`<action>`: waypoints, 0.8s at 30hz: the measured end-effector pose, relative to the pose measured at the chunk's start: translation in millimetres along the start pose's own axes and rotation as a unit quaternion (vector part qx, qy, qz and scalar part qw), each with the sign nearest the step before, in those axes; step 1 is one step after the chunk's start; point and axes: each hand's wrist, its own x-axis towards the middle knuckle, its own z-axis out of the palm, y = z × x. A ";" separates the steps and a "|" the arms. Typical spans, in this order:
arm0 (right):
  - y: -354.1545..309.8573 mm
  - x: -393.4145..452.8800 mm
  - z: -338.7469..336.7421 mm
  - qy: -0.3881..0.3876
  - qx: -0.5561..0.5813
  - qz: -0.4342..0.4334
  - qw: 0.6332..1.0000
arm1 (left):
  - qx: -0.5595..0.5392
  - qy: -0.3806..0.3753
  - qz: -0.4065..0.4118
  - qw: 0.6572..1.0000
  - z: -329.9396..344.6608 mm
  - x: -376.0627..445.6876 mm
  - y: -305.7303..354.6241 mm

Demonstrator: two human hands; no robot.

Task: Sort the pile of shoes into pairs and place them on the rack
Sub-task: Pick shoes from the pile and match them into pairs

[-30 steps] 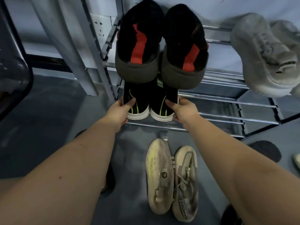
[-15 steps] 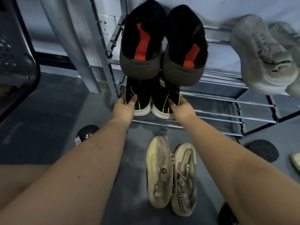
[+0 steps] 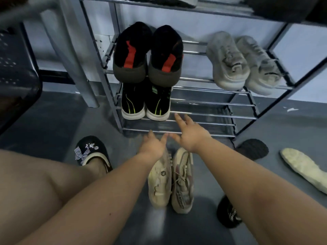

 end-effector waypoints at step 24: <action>174.0 -198.4 -18.0 -0.032 -0.110 0.102 0.988 | 0.383 -0.067 0.375 0.842 91.0 -97.6 88.5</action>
